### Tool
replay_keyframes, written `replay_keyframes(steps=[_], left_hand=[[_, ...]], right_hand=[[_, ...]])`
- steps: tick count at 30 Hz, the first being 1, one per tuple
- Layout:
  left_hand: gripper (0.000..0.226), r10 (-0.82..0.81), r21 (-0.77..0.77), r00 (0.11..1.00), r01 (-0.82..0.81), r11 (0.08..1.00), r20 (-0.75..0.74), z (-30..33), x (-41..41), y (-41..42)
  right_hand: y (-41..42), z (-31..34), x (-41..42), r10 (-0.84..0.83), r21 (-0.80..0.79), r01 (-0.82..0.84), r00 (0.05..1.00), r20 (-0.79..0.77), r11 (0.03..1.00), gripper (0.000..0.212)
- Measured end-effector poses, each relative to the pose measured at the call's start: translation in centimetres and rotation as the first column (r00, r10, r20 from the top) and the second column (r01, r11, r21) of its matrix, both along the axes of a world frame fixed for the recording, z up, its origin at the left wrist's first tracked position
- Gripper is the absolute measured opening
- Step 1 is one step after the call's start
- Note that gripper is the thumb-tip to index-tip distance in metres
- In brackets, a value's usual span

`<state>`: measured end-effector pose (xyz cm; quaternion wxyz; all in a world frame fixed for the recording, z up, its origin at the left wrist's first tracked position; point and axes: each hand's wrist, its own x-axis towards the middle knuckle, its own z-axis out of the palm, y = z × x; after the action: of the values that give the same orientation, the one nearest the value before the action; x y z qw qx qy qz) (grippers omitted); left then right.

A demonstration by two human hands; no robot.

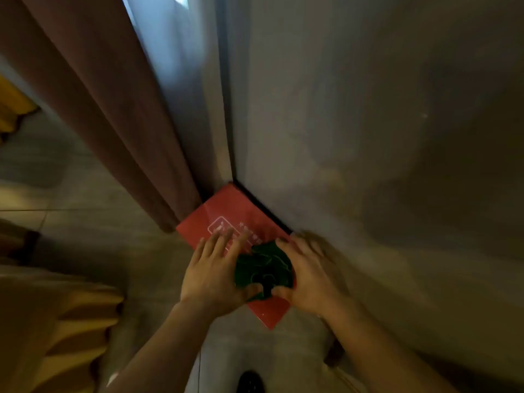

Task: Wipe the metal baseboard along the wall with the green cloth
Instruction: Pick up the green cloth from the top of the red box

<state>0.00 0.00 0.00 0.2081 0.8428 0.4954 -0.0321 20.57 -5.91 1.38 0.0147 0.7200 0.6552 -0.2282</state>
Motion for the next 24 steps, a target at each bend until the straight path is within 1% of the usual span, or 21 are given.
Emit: replay_keyframes(steps=[1, 3, 7, 11, 15, 19, 21, 24], left_hand=[[0.112, -0.004, -0.025, 1.000, 0.004, 1.000, -0.014, -0.8, 0.2, -0.2], [0.114, -0.001, -0.020, 1.000, 0.001, 1.000, -0.020, -3.1, 0.5, -0.6], [0.121, 0.010, -0.026, 1.000, -0.011, 1.000, -0.012, -7.2, 0.9, -1.4], [0.121, 0.008, -0.006, 0.999, -0.008, 1.000, 0.037, -8.9, 1.4, -2.3], [0.105, 0.034, 0.012, 0.997, -0.035, 0.999, 0.062, -9.8, 1.9, -2.9], [0.074, 0.070, 0.011, 0.996, -0.071, 0.997, 0.052, -9.6, 2.2, -2.9], [0.062, 0.076, 0.011, 0.996, -0.077, 0.997, 0.039, -9.4, 2.2, -2.6], [0.054, 0.066, 0.012, 0.997, -0.066, 0.998, 0.041, -9.0, 2.1, -1.9]], right_hand=[[0.0, -1.0, 0.0, 0.013, -0.031, -0.014, 1.000, -0.011, 0.999, 0.107], [-0.1, -3.1, 0.0, 0.018, -0.034, -0.017, 1.000, 0.012, 0.999, 0.110], [-0.1, -6.8, 0.0, 0.043, -0.008, -0.042, 0.998, 0.039, 0.999, 0.114], [0.1, -7.8, 0.0, 0.102, 0.019, -0.104, 0.993, 0.065, 0.994, 0.115], [0.4, -8.7, -0.1, 0.147, -0.002, -0.147, 0.987, 0.063, 0.989, 0.102], [0.6, -9.0, -0.7, 0.132, 0.014, -0.132, 0.990, 0.041, 0.991, 0.076], [0.6, -9.0, -0.8, 0.120, 0.022, -0.121, 0.992, 0.042, 0.992, 0.066], [0.6, -8.8, -0.9, 0.095, 0.013, -0.095, 0.995, 0.043, 0.995, 0.059]])
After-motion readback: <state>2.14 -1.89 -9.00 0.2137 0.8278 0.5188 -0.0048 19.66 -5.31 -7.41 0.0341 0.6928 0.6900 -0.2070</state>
